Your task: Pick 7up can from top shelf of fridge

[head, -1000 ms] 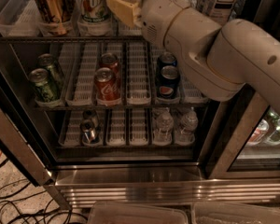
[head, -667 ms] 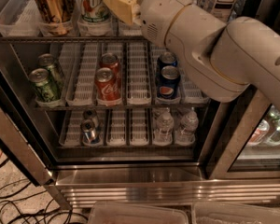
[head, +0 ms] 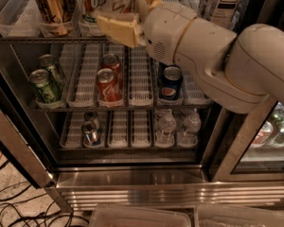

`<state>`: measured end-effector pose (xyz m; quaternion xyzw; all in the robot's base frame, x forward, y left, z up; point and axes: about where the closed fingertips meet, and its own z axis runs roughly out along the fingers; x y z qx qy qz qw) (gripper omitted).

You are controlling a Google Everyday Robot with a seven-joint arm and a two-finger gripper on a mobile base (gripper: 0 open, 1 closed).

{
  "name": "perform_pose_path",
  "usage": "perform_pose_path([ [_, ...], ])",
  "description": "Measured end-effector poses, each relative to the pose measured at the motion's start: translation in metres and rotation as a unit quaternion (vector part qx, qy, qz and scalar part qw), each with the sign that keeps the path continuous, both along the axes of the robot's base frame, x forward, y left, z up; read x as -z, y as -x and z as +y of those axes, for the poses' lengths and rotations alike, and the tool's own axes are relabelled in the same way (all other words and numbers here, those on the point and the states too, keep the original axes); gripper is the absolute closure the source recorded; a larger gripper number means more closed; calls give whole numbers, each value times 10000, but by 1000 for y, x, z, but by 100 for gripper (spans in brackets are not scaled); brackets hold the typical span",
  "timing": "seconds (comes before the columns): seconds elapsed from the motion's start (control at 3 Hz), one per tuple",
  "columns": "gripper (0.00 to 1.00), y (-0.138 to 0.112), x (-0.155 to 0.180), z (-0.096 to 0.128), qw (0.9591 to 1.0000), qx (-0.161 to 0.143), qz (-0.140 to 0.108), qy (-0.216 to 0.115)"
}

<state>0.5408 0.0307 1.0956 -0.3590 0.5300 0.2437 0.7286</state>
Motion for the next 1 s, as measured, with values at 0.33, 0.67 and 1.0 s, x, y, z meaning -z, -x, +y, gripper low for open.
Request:
perform_pose_path([
  [0.33, 100, 20, 24, 2, 9986, -355, 299, 257],
  [0.67, 100, 35, 49, -3, 9950, -599, 596, 525],
  [1.0, 100, 49, 72, -15, 9902, -733, 932, 743],
])
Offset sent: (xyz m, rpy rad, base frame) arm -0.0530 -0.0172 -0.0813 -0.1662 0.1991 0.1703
